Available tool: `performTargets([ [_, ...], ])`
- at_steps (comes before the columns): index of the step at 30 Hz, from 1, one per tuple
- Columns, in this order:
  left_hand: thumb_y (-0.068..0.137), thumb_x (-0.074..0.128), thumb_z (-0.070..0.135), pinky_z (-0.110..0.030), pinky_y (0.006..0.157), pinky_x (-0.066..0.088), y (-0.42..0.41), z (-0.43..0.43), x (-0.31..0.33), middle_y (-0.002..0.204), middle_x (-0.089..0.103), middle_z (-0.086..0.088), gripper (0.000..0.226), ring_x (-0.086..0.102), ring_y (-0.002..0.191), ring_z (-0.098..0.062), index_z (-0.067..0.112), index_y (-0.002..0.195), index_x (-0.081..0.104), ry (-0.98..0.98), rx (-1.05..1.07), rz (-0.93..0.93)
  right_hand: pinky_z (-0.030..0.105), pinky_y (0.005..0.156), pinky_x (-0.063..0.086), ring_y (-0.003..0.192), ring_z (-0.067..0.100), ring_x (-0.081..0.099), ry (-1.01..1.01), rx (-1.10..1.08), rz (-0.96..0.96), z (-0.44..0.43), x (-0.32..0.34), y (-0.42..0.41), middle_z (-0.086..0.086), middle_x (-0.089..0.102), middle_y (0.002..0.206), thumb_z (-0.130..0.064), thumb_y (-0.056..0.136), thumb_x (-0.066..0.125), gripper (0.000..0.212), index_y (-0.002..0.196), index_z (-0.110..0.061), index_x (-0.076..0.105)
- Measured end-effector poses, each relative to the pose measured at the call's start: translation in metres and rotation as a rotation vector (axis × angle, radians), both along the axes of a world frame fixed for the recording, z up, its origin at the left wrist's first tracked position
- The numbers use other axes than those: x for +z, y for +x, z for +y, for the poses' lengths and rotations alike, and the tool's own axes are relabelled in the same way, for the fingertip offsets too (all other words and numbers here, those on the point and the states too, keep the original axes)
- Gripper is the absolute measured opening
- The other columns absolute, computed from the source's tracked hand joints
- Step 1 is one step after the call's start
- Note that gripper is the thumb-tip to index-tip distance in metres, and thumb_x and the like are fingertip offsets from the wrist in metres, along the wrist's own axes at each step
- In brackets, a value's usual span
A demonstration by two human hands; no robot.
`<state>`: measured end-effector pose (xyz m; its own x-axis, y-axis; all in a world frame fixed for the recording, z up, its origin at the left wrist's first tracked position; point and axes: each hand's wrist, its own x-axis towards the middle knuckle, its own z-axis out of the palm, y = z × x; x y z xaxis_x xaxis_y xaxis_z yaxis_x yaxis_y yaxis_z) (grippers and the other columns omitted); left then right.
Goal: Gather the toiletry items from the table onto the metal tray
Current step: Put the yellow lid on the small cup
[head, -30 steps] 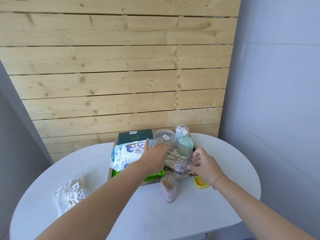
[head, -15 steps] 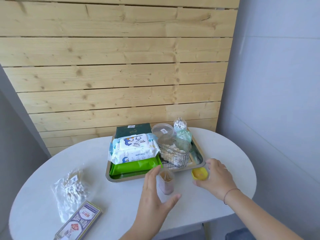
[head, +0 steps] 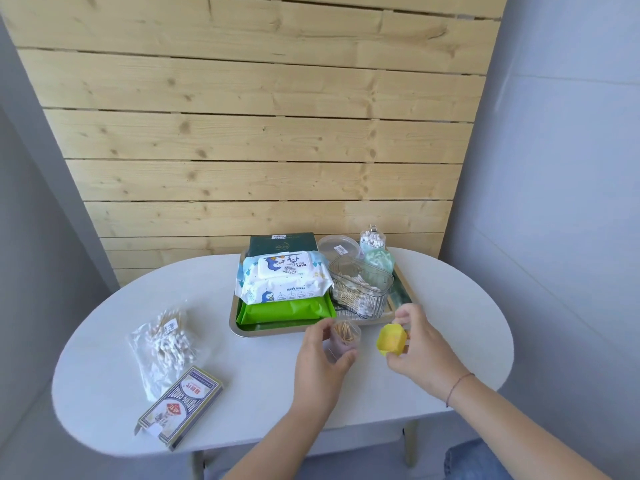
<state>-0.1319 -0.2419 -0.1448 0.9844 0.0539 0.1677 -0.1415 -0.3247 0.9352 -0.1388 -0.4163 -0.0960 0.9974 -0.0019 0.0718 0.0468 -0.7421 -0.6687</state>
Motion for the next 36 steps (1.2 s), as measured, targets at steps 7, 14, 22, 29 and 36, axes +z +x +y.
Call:
performTargets([
  [7, 0.069, 0.077, 0.013, -0.023, 0.084, 0.052, -0.003, 0.004, -0.001, 0.1, 0.069, 0.014, 0.053, 0.064, 0.091, -0.001, 0.03, 0.114, 0.054, -0.078, -0.161, 0.043, 0.02, 0.099, 0.037, 0.112, 0.007, 0.048, -0.156, 0.359, -0.069, 0.018, 0.032, 0.009, -0.006, 0.048, 0.118, -0.014, 0.068, 0.069, 0.055, 0.12, -0.02, 0.054],
  [14, 0.07, 0.077, 0.012, -0.009, 0.084, 0.044, -0.002, 0.009, 0.002, 0.105, 0.066, 0.019, 0.057, 0.06, 0.098, 0.002, 0.024, 0.121, 0.053, -0.102, -0.234, 0.074, 0.029, 0.092, 0.043, 0.11, 0.013, 0.051, -0.451, 0.574, -0.002, 0.038, 0.042, 0.027, -0.006, 0.046, 0.125, -0.009, 0.075, 0.065, 0.057, 0.129, -0.023, 0.052],
  [22, 0.07, 0.079, 0.008, -0.003, 0.074, 0.044, 0.0, 0.011, 0.003, 0.108, 0.067, 0.014, 0.059, 0.06, 0.094, 0.005, 0.02, 0.122, 0.054, -0.155, -0.246, 0.114, 0.025, 0.098, 0.042, 0.114, 0.013, 0.053, -0.362, 0.558, 0.133, 0.036, 0.05, 0.042, -0.004, 0.056, 0.124, -0.012, 0.068, 0.077, 0.063, 0.127, -0.022, 0.057],
  [29, 0.067, 0.081, 0.011, -0.009, 0.079, 0.048, 0.001, 0.01, -0.001, 0.108, 0.07, 0.007, 0.054, 0.064, 0.095, -0.002, 0.018, 0.115, 0.058, -0.171, -0.22, 0.117, 0.035, 0.102, 0.045, 0.117, 0.013, 0.056, -0.27, 0.524, 0.185, 0.032, 0.039, 0.044, -0.003, 0.061, 0.129, -0.011, 0.068, 0.078, 0.065, 0.127, -0.026, 0.058],
  [36, 0.066, 0.081, 0.009, -0.022, 0.08, 0.056, 0.002, 0.008, 0.004, 0.102, 0.072, 0.005, 0.048, 0.067, 0.095, -0.016, 0.03, 0.104, 0.061, -0.17, -0.22, 0.113, 0.033, 0.104, 0.044, 0.121, 0.011, 0.053, -0.11, 0.486, 0.192, 0.028, 0.031, 0.035, -0.011, 0.054, 0.13, -0.007, 0.07, 0.075, 0.064, 0.128, -0.025, 0.057],
])
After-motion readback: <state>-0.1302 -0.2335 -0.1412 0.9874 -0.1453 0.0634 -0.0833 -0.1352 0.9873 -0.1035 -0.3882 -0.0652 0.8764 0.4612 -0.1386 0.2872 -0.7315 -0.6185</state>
